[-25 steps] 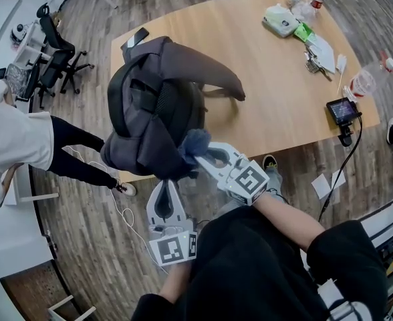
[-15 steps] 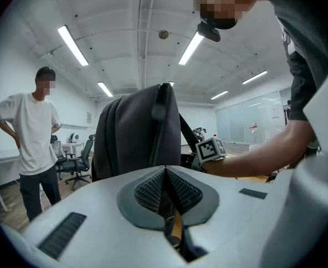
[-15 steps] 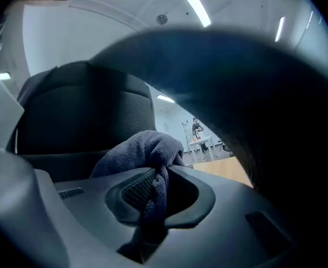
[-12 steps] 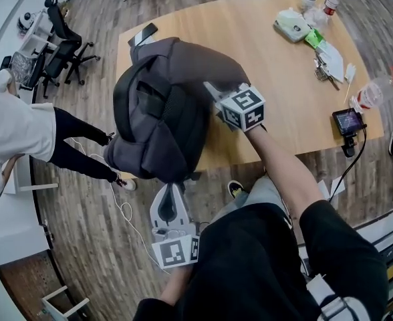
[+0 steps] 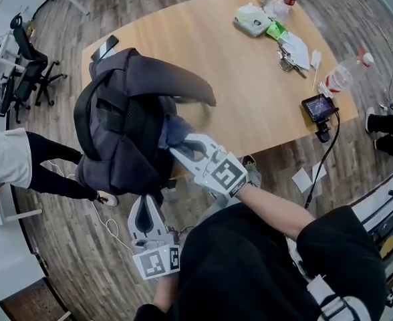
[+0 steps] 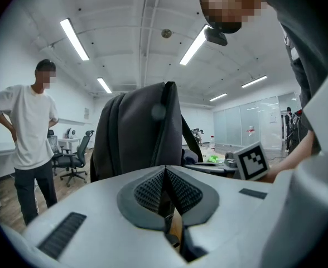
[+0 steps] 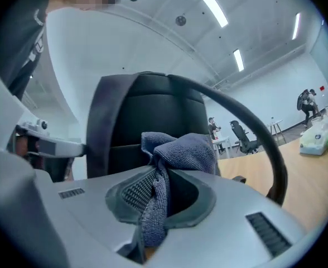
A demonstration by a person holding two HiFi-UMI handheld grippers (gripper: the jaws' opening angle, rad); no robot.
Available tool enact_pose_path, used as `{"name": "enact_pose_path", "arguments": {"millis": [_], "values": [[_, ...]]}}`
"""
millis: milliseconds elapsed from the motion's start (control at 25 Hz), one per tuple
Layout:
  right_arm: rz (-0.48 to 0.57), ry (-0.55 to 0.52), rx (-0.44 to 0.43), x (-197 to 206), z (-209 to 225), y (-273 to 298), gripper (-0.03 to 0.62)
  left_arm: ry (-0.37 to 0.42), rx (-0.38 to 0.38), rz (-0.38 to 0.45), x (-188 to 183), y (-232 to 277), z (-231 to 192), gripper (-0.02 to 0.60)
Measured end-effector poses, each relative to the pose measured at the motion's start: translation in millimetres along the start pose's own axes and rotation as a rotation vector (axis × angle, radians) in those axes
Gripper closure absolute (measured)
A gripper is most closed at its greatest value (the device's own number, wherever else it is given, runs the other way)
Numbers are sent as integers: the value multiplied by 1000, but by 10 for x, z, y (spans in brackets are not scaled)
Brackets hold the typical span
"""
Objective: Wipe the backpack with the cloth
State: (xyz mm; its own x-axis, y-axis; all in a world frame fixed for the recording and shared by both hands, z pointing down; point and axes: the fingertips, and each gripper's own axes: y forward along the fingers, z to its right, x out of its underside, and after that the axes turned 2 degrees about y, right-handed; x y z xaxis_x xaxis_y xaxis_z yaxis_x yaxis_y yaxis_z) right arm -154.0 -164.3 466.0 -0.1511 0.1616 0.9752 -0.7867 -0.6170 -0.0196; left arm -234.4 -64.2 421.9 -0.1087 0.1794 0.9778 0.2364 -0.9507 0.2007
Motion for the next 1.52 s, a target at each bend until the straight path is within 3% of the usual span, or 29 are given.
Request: {"name": "enact_pose_path", "arguments": {"millis": [280, 440, 560, 640, 720, 800, 880, 960, 1120, 1160, 1200, 1280, 1400, 1520], "values": [[-26, 90, -99, 156, -887, -50, 536, -21, 22, 51, -123, -141, -107, 563], [-68, 46, -163, 145, -1101, 30, 536, -17, 6, 65, -244, -261, -243, 563], [-76, 78, -164, 193, -1059, -23, 536, 7, 29, 83, -310, -244, -161, 563], [-94, 89, -114, 263, -876, -179, 536, 7, 72, 95, -340, -163, 16, 561], [-135, 83, -7, 395, -522, -470, 536, -23, 151, 121, -407, -67, 321, 561], [-204, 46, 117, 549, -71, -854, 536, -5, 252, 159, -500, 55, 721, 561], [-288, -14, 231, 691, 371, -1258, 535, 46, 359, 134, -433, 278, 1096, 561], [-360, -31, 338, 804, 775, -1652, 534, 15, 414, 80, -275, 614, 1347, 561], [-454, -30, 520, 905, 1428, -2214, 534, -65, 366, 82, -295, 1547, 1537, 554], [-463, -19, 552, 918, 1553, -2301, 534, -67, 347, 57, -210, 1769, 1561, 451], [-468, -5, 575, 926, 1662, -2370, 533, -64, 323, 21, -74, 1969, 1567, 299], [-469, 26, 592, 912, 1850, -2443, 507, -46, 261, -41, 114, 2331, 1527, 252], [-472, 44, 583, 810, 2048, -2492, 375, 21, 214, -94, 299, 2793, 1525, 230], [-502, -49, 568, 665, 2087, -2560, 326, 48, 221, -155, 512, 3158, 1600, 229]]}}
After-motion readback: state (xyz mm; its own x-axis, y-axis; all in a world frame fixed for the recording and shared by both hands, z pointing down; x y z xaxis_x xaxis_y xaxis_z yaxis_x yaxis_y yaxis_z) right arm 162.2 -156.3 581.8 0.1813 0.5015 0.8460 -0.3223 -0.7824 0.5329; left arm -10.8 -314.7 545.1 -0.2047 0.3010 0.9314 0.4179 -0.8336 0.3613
